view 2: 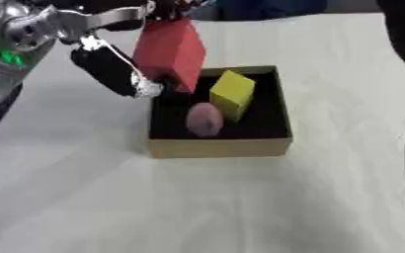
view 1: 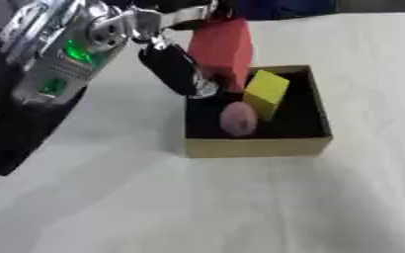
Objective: Pick up objects on the table and place them in the box.
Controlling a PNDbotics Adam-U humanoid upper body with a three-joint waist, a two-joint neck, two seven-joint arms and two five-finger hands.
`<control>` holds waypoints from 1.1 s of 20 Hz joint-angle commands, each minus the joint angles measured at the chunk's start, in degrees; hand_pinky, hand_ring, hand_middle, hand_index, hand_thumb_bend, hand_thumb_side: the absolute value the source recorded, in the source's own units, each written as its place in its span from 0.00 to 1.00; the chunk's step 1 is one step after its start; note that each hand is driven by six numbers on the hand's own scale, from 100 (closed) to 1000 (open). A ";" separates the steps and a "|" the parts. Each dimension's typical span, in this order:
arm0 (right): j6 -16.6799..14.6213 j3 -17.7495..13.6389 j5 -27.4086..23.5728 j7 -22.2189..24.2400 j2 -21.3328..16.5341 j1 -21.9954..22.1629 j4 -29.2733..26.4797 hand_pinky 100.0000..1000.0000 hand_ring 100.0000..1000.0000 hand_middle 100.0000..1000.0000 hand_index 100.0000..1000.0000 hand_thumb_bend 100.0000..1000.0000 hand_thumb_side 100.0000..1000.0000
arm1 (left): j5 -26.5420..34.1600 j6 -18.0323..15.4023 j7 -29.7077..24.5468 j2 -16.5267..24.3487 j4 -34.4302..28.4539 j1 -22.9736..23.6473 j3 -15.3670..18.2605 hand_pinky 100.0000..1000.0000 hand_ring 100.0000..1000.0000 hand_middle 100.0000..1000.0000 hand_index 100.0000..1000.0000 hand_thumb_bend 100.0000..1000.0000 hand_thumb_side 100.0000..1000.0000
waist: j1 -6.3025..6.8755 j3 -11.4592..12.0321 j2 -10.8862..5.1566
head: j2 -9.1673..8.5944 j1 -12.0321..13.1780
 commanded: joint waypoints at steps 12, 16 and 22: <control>0.19 0.14 -0.35 0.12 -0.23 -1.45 -1.36 0.99 0.84 0.56 0.67 0.00 0.75 | -9.37 -0.47 -0.56 -4.87 10.11 -1.92 -1.40 0.56 0.60 0.38 0.62 0.00 0.45 | -0.14 -0.61 -0.91 | -1.00 0.51; 0.20 0.09 -0.34 0.12 -0.30 -1.61 -1.33 0.99 0.84 0.56 0.67 0.00 0.75 | -9.93 -0.72 0.56 -5.60 11.73 -1.80 -1.95 0.56 0.60 0.39 0.63 0.00 0.46 | -0.16 -0.77 -0.72 | -1.03 0.56; 0.24 0.12 -0.32 0.21 -0.24 -1.77 -1.30 0.99 0.84 0.56 0.68 0.00 0.75 | -11.02 -1.49 1.62 -6.70 14.91 -1.47 -2.81 0.57 0.61 0.40 0.65 0.00 0.46 | -0.20 -0.88 -0.53 | -0.97 0.61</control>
